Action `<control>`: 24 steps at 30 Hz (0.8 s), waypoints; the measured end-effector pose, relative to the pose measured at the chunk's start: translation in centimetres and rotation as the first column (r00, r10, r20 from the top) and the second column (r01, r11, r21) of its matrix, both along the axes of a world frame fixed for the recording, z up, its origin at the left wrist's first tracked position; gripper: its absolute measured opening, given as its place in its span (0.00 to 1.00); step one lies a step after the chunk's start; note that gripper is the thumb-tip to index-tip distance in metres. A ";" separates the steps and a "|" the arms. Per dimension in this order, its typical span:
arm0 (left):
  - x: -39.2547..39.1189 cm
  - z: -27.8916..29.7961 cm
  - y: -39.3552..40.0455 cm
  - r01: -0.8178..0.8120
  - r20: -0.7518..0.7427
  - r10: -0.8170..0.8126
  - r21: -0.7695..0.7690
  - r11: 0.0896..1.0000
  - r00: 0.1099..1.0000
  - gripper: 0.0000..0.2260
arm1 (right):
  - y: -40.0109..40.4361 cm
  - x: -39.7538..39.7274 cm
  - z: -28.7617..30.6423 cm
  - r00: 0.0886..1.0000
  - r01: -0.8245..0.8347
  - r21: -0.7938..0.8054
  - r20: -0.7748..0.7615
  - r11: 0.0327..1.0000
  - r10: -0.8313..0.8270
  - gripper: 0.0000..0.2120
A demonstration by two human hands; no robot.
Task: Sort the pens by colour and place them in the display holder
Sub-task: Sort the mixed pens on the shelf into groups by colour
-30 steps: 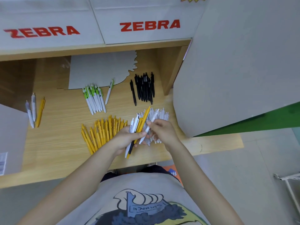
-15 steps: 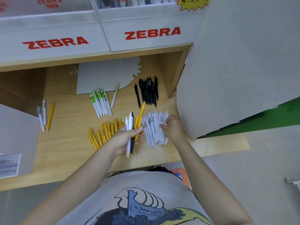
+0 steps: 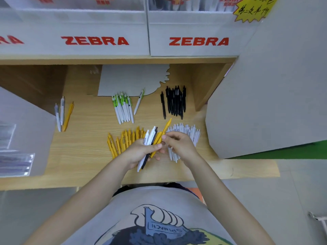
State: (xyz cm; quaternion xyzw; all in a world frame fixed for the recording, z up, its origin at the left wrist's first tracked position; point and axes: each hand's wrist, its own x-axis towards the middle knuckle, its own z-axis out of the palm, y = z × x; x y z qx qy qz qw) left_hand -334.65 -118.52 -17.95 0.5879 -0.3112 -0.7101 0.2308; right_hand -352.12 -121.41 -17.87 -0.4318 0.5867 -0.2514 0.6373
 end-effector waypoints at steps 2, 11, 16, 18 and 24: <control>1.8 -0.1 0.6 -0.072 -0.014 0.072 0.010 0.997 0.997 0.11 | -0.2 1.7 0.1 1.000 0.018 0.006 0.010 1.000 -0.018 0.04; 11.0 -2.4 4.8 -0.330 -0.132 0.344 0.119 0.936 0.930 0.10 | -0.7 9.0 -1.2 0.976 -0.157 0.073 -0.141 0.985 0.166 0.06; 13.0 -3.1 4.6 -0.317 -0.173 0.333 0.110 0.942 0.927 0.10 | -0.4 12.2 -2.2 0.956 -0.227 0.099 -0.166 0.969 0.241 0.05; 13.3 -3.4 4.1 -0.307 -0.171 0.324 0.121 0.944 0.930 0.10 | -0.3 12.8 -3.0 0.944 -0.226 0.091 -0.224 0.970 0.241 0.05; 14.7 -4.0 4.2 -0.359 -0.272 0.389 0.155 0.920 0.880 0.08 | -1.4 14.0 -4.3 0.937 -0.174 -0.004 -0.308 0.985 0.164 0.06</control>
